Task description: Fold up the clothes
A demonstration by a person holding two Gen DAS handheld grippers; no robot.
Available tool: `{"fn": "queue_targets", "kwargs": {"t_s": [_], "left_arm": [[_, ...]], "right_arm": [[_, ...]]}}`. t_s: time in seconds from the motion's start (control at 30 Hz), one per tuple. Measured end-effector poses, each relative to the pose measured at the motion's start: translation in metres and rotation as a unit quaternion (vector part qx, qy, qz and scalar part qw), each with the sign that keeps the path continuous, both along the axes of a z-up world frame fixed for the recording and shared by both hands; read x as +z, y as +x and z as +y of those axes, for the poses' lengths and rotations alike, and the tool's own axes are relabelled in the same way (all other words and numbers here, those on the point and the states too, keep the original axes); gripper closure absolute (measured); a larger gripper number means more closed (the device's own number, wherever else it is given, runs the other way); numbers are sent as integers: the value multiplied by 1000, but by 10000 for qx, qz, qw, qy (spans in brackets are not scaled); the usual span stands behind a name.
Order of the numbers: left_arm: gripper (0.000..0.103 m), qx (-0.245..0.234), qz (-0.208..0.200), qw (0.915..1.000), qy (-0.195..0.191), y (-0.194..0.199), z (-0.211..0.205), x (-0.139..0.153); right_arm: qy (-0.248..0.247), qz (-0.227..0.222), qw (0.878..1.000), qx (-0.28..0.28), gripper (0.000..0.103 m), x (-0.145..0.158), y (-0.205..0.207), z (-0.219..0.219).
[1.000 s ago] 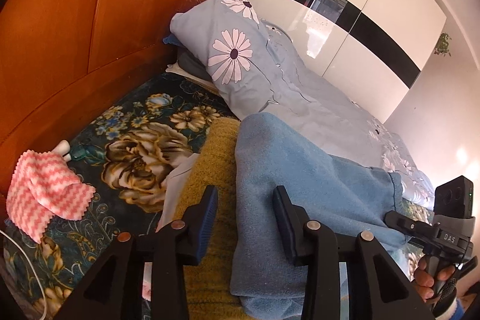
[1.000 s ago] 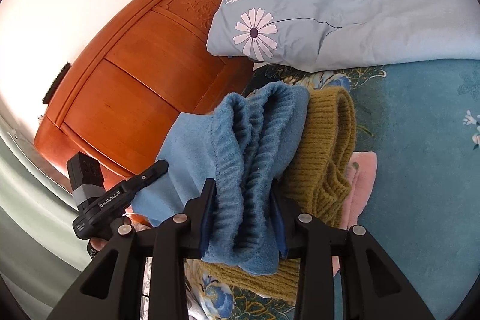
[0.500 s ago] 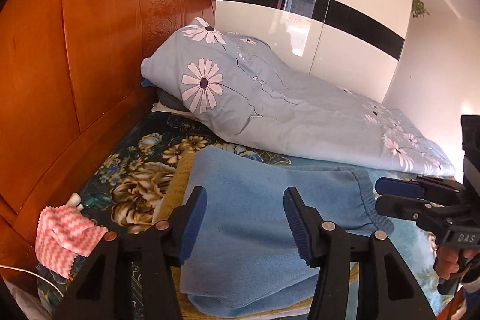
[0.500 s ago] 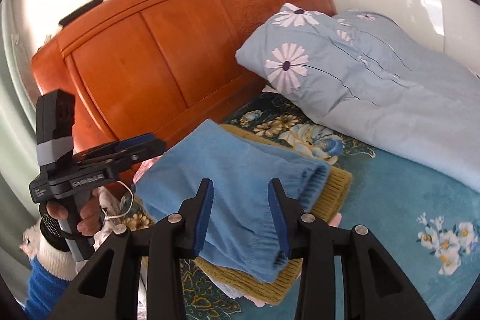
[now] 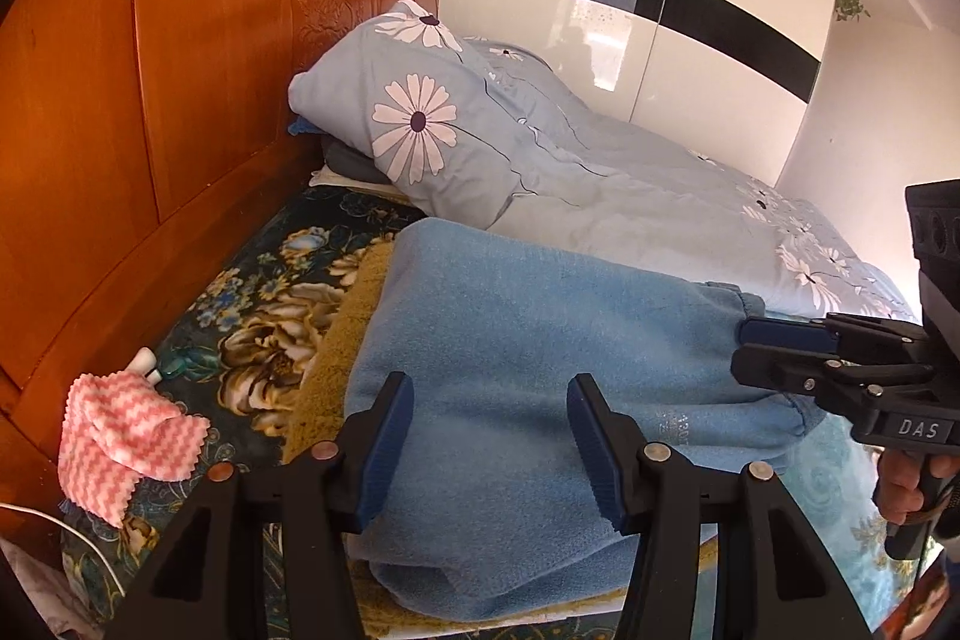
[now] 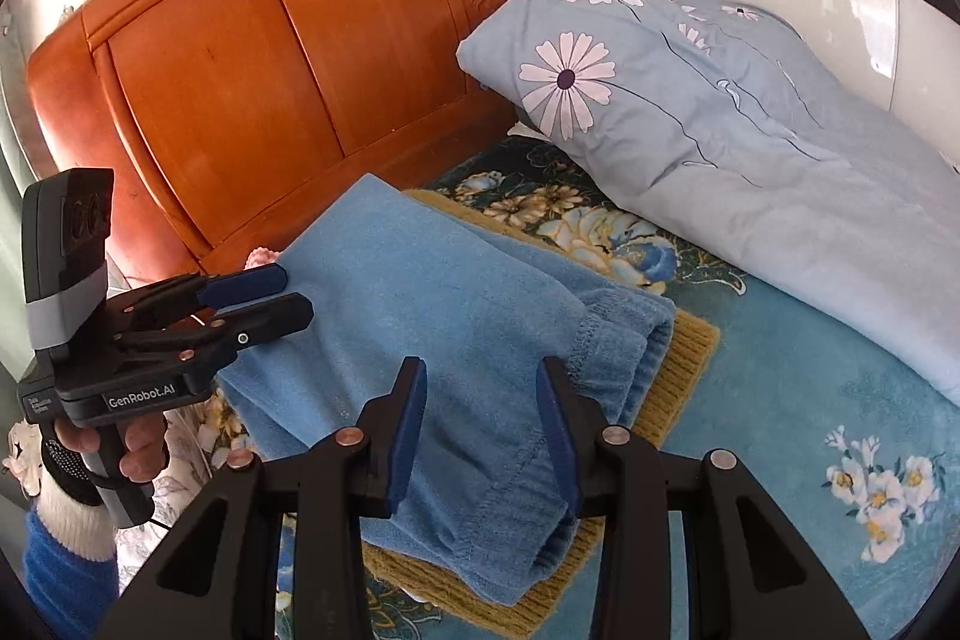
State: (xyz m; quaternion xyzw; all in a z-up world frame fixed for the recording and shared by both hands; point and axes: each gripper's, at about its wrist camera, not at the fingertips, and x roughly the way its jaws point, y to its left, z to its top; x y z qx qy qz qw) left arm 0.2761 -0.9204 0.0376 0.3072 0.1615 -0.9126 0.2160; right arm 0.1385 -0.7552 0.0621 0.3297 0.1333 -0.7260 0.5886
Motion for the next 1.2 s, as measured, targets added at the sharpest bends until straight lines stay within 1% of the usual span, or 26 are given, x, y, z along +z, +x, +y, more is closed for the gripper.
{"fn": "queue_targets", "kwargs": {"t_s": [0.07, 0.13, 0.17, 0.2, 0.27, 0.33, 0.4, 0.43, 0.47, 0.5, 0.57, 0.63, 0.67, 0.7, 0.8, 0.83, 0.87, 0.9, 0.93, 0.97, 1.1, 1.2], "left_arm": [[46, 123, 29, 9997, -213, 6, 10, 8], [45, 310, -60, 9986, -414, 14, 24, 9], [43, 407, -101, 9978, -520, 18, 32, 9], [42, 519, -128, 9965, -646, 23, 42, 6], [36, 739, -178, 9932, -877, 33, 61, 0], [30, 908, -195, 9918, -876, 42, 78, -11], [25, 903, -161, 9928, -765, 50, 93, -26], [23, 886, -149, 9934, -710, 54, 101, -34], [22, 910, -159, 9935, -660, 58, 108, -41], [21, 960, -177, 9933, -611, 61, 114, -48], [18, 1107, -236, 9921, -540, 67, 125, -59], [16, 1331, -250, 9892, -559, 75, 136, -66], [13, 1423, -247, 9879, -568, 78, 141, -70], [12, 1487, -259, 9868, -585, 81, 146, -72], [7, 1801, -259, 9815, -594, 94, 158, -77], [6, 1916, -273, 9792, -603, 98, 161, -77], [5, 2035, -279, 9767, -620, 102, 165, -76], [4, 2148, -248, 9741, -659, 107, 169, -74], [1, 2191, -195, 9731, -680, 110, 174, -72], [0, 2227, -151, 9723, -699, 114, 179, -70], [0, 2246, -158, 9709, -815, 118, 200, -65], [0, 2182, -195, 9714, -915, 116, 217, -64]], "right_arm": [[-38, -65, 10000, -12, 64, 1, -1, 3], [-66, -74, 10000, 7, 64, 0, 3, 11], [-75, -52, 10000, 30, 62, -1, 7, 18], [-84, -30, 9999, 54, 54, -2, 12, 24], [-50, 31, 9999, 140, 50, -10, 22, 38], [92, 263, 9994, 197, 50, -25, 35, 50], [266, 482, 9982, 216, 47, -39, 47, 59], [361, 517, 9977, 249, 47, -45, 52, 64], [443, 452, 9974, 349, 47, -52, 57, 68], [517, 369, 9969, 470, 47, -59, 62, 72], [665, 379, 9953, 591, 47, -73, 70, 79], [777, 423, 9940, 641, 35, -84, 79, 86], [780, 406, 9940, 646, 26, -89, 81, 89], [780, 383, 9941, 653, 21, -92, 84, 93], [736, 460, 9943, 622, 20, -95, 92, 104], [725, 460, 9946, 588, 17, -95, 94, 109], [688, 455, 9951, 542, 9, -95, 95, 115], [635, 456, 9959, 455, 6, -94, 95, 121], [582, 457, 9966, 367, 4, -93, 96, 128], [516, 491, 9972, 230, 2, -92, 95, 135], [361, 660, 9970, -169, 0, -85, 99, 159], [252, 606, 9971, -373, 0, -80, 100, 172]]}}
